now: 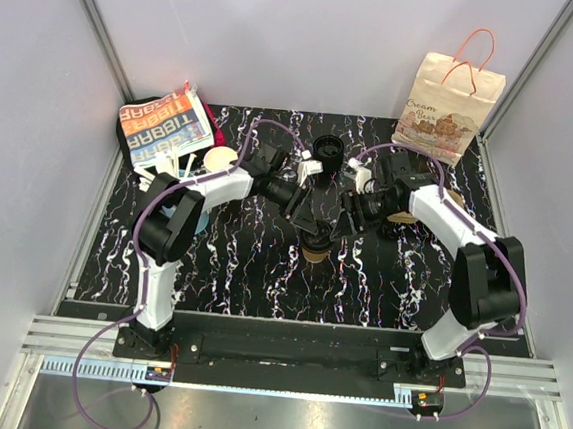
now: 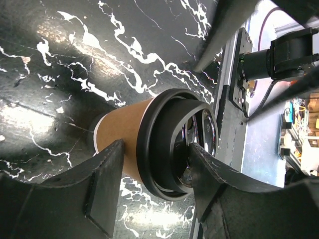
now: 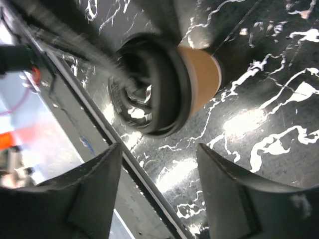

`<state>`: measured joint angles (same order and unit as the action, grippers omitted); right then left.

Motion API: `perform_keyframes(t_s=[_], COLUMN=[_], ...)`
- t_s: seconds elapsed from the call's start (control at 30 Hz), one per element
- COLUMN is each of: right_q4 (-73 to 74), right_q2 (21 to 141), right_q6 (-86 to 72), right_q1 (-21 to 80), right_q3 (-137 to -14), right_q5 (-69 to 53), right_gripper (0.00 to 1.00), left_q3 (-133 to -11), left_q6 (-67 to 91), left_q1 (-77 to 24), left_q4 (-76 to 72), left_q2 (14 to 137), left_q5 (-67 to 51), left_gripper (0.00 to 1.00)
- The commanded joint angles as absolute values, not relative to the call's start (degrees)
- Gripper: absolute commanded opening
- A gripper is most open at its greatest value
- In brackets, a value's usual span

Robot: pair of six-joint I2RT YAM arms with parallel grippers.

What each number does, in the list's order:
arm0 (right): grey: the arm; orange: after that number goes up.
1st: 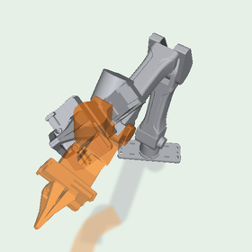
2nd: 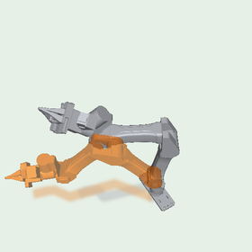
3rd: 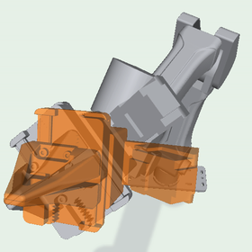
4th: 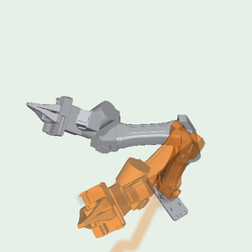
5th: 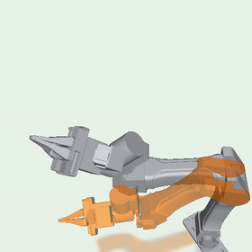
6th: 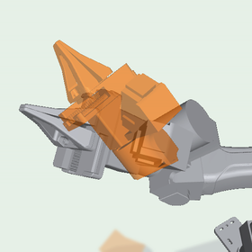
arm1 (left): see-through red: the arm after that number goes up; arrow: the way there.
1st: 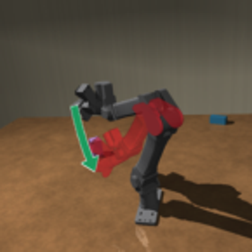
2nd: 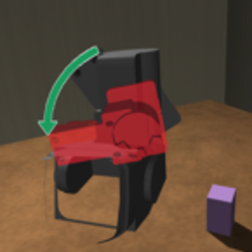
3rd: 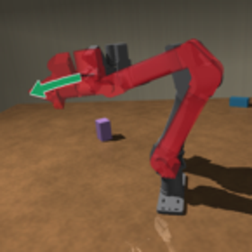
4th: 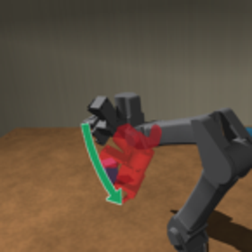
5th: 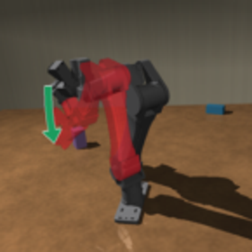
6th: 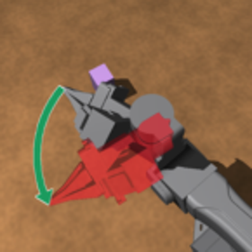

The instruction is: Pack the takeout coffee

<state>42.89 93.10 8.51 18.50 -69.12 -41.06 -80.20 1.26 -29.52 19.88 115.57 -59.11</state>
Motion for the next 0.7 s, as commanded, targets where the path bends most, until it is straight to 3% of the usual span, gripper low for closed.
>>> perform_keyframes(t_s=[0.0, 0.13, 0.4, 0.67], right_q4=[40.8, 40.9, 40.3, 39.7], right_q2=[97.5, 101.3, 104.3, 107.3], right_q6=[6.7, 6.2, 6.4, 5.4], right_q1=[13.0, 10.5, 10.5, 10.5], right_q3=[-72.2, -72.4, -72.0, -71.8], right_q5=[-52.6, -59.1, -60.8, -61.1], right_gripper=[0.60, 0.53, 0.49, 0.35], left_q3=[-80.9, -81.1, -81.6, -82.1], left_q6=[-0.6, -0.7, -1.1, -1.5], left_q1=[-30.8, -31.0, -31.6, -32.4], left_q4=[20.7, 21.0, 21.7, 22.3], left_q2=[117.5, 117.9, 118.3, 118.5], left_q5=[-55.8, -55.2, -53.7, -52.8], left_gripper=[0.55, 0.55, 0.54, 0.54])
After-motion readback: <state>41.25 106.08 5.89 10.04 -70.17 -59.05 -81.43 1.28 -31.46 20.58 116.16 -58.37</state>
